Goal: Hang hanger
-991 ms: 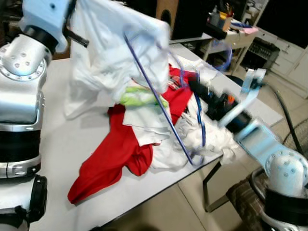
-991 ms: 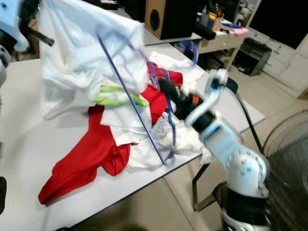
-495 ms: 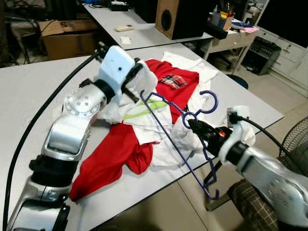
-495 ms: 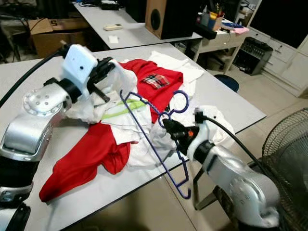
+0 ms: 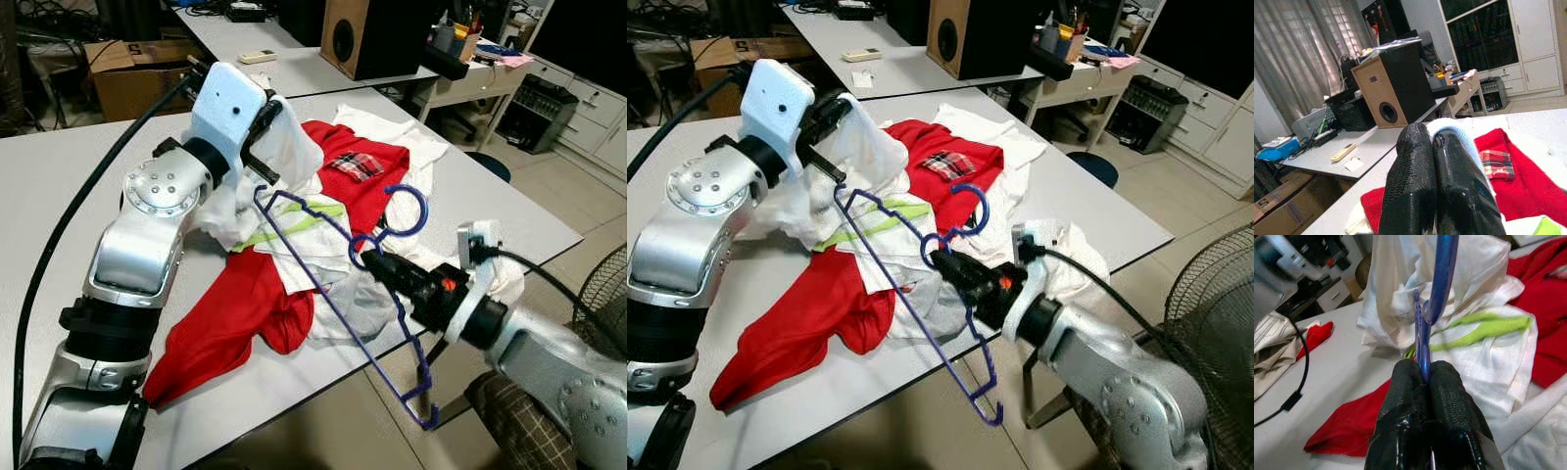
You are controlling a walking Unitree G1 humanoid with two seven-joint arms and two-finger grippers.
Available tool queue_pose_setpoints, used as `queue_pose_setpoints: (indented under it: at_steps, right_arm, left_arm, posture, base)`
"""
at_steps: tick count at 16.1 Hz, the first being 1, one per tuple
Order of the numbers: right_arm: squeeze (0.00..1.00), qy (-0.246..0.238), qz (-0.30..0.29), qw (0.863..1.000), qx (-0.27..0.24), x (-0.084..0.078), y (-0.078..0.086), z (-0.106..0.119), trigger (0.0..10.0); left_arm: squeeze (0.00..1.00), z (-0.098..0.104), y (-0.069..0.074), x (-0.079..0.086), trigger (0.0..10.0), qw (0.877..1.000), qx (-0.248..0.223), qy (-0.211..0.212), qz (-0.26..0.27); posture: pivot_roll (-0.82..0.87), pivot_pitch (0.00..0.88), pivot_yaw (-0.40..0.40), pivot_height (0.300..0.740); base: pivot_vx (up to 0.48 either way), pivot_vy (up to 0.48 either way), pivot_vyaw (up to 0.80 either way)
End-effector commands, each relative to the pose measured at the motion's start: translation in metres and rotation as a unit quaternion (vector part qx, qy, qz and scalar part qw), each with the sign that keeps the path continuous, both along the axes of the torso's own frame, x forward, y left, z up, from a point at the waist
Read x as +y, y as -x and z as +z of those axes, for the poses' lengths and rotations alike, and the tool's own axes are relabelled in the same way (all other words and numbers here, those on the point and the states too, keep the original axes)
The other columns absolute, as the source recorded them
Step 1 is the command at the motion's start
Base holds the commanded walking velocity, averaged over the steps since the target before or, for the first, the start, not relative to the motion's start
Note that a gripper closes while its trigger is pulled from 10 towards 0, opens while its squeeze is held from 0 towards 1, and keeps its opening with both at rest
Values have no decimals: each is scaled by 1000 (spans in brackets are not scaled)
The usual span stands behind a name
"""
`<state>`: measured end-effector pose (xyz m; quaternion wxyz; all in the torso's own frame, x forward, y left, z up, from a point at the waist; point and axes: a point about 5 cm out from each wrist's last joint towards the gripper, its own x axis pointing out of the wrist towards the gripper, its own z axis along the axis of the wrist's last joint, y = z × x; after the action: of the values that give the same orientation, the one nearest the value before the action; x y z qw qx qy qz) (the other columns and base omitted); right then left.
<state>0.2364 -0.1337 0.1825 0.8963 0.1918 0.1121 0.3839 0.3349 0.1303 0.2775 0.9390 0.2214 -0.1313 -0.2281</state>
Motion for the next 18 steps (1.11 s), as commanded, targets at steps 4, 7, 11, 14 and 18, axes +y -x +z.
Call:
queue_pose_setpoints:
  at_steps: [4,7,11,14,18]
  right_arm:
    - [0,-15,-71,997,-16,-20,-17,9,10000]
    - [0,-21,-62,997,-29,-22,-17,14,10000]
    - [0,124,20,988,-86,-7,-6,7,10000]
    - [0,168,-64,975,-129,-1,-22,6,10000]
    - [0,232,-106,941,-223,13,-24,8,10000]
  left_arm:
    - [0,-2,8,-10,0,1000,1,-16,-22]
    - [0,-13,11,-14,0,999,17,-28,-27]
    - [0,-17,9,-20,0,999,28,3,-21]
    - [0,-13,9,-23,0,999,29,28,-21]
    - [0,-15,5,-16,0,997,41,70,2]
  posture:
    - [38,0,-90,740]
    - [36,0,-93,740]
    - [34,0,-94,740]
    - [37,0,-97,740]
    - [40,0,-101,740]
  base:
    - [0,0,0]
    - [0,0,0]
    - [0,0,0]
    - [0,0,0]
    - [0,0,0]
